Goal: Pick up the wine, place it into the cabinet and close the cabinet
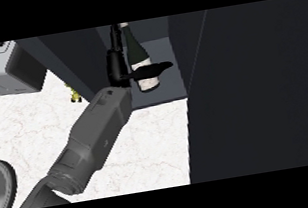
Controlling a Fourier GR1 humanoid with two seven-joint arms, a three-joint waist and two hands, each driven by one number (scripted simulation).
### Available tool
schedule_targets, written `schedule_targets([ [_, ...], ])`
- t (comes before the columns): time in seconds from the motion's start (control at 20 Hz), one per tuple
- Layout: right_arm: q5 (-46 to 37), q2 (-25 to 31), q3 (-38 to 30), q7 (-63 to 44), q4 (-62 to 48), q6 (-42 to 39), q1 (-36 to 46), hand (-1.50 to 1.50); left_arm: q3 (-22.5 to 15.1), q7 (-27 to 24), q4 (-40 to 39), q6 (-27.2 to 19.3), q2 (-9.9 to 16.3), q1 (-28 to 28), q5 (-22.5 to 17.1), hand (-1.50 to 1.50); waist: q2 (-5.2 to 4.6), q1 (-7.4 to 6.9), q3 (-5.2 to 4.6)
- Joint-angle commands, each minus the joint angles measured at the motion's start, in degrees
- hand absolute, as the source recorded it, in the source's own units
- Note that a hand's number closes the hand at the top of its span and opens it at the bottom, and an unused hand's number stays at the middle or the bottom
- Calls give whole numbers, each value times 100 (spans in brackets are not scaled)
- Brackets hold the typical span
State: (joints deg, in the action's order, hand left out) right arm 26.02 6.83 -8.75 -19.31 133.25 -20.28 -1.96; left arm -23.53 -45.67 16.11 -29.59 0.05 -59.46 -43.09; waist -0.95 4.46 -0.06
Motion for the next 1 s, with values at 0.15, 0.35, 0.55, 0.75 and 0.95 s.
schedule_targets([
  [0.15, 215, 49, -145, -92, 139, 23, -135, -150, -971, 371, 1573, -731, -5, 663, -432, -150, 75, -193, 5],
  [0.35, -65, -80, -52, -460, 643, 540, -149, -150, -941, 415, 2203, -834, -5, 1109, -114, -150, 123, -446, 4],
  [0.55, -147, -23, -235, 205, 20, -43, -349, -150, -1521, 181, 3223, -1190, -5, 1952, -316, -150, 101, -391, 7],
  [0.75, -265, 29, -153, -246, 383, 389, -174, -150, -1852, 504, 4528, -1167, 115, 2866, 31, -150, 131, -509, 5],
  [0.95, 24, 94, -354, -207, 615, 229, -595, -150, -1978, 713, 5523, -1205, 558, 3407, 300, -150, 127, -466, 7],
])
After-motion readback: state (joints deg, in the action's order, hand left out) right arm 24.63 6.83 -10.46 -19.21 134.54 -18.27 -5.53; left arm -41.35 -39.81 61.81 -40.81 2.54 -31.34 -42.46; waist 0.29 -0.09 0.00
